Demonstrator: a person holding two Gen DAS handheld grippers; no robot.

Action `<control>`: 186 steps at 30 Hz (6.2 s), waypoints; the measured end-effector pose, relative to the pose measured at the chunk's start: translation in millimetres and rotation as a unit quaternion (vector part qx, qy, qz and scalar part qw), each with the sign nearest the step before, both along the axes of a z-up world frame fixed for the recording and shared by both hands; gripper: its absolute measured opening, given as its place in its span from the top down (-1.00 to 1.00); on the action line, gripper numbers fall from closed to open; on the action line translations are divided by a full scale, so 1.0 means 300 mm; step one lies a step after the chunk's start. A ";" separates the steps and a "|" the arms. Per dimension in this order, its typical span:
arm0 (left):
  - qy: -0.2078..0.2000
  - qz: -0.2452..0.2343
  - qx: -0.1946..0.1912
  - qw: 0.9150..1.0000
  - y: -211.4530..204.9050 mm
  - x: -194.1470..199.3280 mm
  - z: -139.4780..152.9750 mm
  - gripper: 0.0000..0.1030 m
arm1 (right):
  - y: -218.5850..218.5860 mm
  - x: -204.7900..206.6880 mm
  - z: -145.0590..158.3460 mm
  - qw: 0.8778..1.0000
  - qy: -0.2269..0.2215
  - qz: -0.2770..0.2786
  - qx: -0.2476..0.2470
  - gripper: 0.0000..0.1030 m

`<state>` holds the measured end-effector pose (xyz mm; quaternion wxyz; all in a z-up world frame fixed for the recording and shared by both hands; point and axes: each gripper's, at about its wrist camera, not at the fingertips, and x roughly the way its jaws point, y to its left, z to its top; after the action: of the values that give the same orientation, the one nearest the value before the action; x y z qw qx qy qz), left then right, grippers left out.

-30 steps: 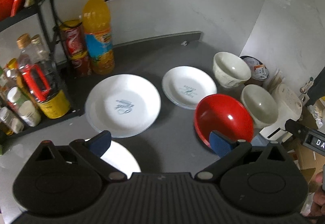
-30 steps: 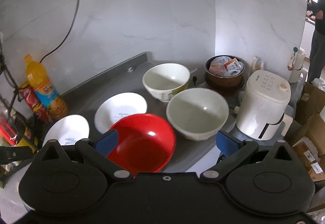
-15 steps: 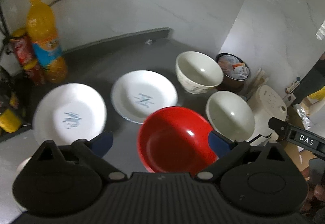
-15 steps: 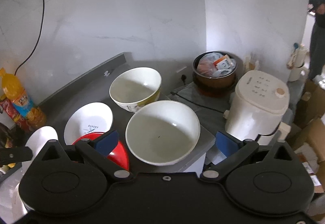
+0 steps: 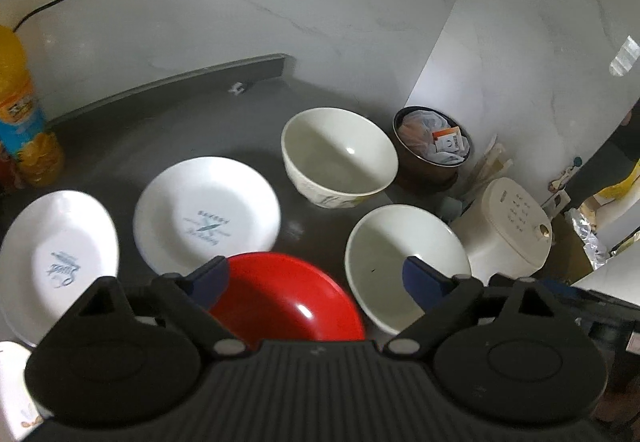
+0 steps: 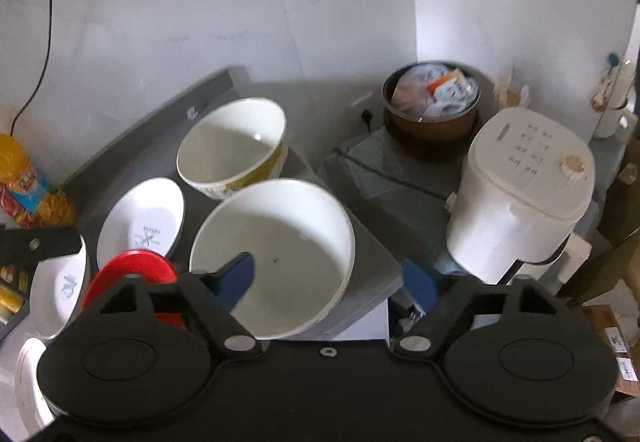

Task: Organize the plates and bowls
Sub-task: 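Move the right gripper past the red bowl to the large white bowl's rim, then close the right gripper on the rim of the large white bowl, then lift the large white bowl and lower it into the red bowl, open right gripper, then grasp the rim of the smaller patterned white bowl with the right gripper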

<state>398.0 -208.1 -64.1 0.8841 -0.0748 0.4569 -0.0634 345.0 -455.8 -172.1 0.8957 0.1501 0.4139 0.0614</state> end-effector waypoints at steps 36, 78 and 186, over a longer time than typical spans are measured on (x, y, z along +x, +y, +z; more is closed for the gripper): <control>0.135 -0.020 0.046 0.990 -0.240 0.344 -0.373 0.79 | -0.042 0.224 -0.225 0.995 0.081 0.046 0.044 0.81; 0.050 0.004 -0.016 0.999 0.065 0.159 -0.074 0.82 | 0.145 0.055 0.077 0.997 -0.030 0.052 0.050 0.80; 0.086 0.108 -0.022 0.990 0.069 0.513 -0.241 -0.33 | 0.042 0.485 -0.141 0.992 0.055 0.005 0.117 -0.16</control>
<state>551.9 -187.3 -136.4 0.8413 -0.1482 0.5190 0.0293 490.4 -443.1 -214.5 0.8478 0.2544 0.4532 0.1055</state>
